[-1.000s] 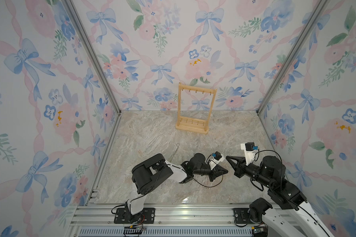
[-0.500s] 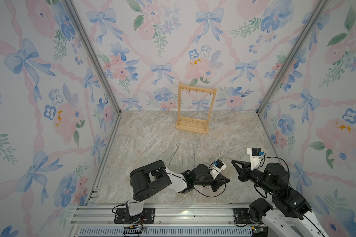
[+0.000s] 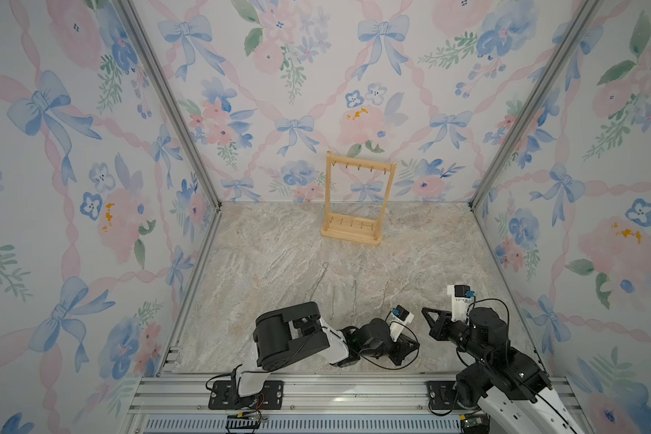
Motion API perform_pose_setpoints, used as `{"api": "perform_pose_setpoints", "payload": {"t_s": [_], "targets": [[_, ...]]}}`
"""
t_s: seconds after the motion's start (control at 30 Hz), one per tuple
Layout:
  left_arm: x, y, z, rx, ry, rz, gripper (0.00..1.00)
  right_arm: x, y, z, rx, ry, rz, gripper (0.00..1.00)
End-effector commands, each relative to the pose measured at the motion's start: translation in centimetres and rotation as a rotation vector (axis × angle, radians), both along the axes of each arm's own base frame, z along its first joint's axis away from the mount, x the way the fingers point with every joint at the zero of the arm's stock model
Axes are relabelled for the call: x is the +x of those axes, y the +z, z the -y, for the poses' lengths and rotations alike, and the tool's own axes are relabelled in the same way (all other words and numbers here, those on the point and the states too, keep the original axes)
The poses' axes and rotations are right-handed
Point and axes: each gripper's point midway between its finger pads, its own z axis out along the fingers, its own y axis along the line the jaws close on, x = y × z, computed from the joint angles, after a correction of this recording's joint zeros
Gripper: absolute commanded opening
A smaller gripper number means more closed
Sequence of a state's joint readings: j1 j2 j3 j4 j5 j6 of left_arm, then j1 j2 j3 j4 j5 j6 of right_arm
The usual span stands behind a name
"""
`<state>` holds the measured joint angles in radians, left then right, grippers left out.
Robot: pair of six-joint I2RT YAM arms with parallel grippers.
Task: Take the necklace off the jewelry display stand
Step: Place the necklace at the center of the board.
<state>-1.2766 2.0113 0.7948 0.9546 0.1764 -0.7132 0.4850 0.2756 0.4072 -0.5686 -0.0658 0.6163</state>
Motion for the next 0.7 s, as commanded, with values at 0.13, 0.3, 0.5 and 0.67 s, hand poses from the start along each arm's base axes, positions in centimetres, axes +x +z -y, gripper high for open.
{"api": "perform_pose_setpoints", "payload": {"t_s": [0.13,0.3,0.5,0.67], "targets": [[-0.2,-2.0,0.7,0.064,0.051,-0.056,0.0,0.8,-2.4,0.2,-0.009,-0.054,-0.083,0.0],[0.7,-2.8,0.6,0.117,0.096,-0.044,0.0,1.5,-3.2,-0.1,-0.036,-0.048,-0.099,0.0],[1.6,-3.9,0.6,0.191,0.126,-0.008,0.0,2.5,-4.0,-0.6,-0.067,-0.036,-0.124,0.0],[2.5,-4.6,0.0,0.253,0.163,0.032,0.0,3.1,-4.5,-0.8,-0.099,-0.027,-0.123,0.0]]}}
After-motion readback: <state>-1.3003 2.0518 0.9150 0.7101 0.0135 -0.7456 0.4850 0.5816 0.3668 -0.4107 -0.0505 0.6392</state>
